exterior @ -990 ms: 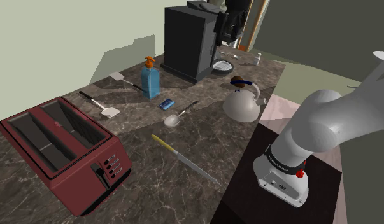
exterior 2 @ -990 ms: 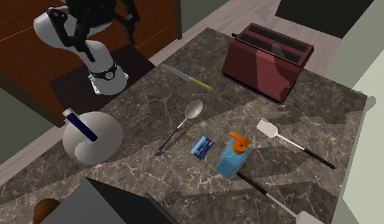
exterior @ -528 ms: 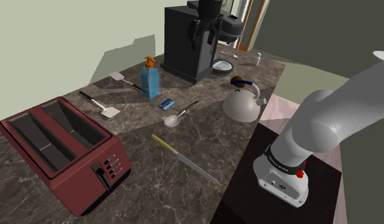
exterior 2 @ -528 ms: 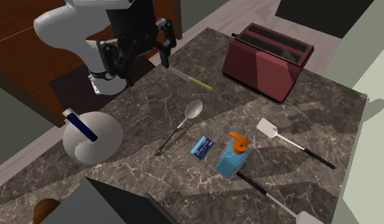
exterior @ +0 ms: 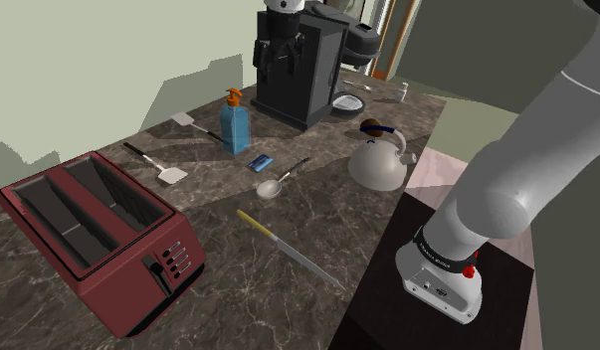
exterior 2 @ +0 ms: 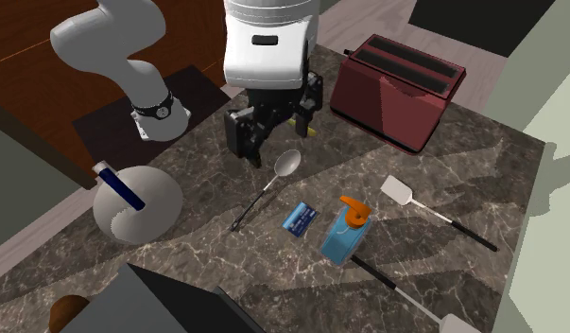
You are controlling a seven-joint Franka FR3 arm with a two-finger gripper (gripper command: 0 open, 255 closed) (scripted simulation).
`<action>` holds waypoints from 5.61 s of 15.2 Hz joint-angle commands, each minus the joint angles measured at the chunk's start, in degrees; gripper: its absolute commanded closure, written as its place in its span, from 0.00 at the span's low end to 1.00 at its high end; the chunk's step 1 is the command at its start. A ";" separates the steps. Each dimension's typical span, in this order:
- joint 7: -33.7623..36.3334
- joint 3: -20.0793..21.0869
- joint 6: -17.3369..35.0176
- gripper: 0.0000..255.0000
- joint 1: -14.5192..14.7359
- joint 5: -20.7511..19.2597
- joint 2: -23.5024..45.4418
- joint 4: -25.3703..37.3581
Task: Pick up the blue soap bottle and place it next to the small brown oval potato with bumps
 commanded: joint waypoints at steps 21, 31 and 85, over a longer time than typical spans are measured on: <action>5.65 1.19 4.22 0.00 2.59 -2.59 30.21 25.29; 5.65 1.19 4.21 1.00 2.59 -2.59 30.21 25.29; -17.59 -7.67 -14.48 1.00 -10.14 0.91 -0.29 14.56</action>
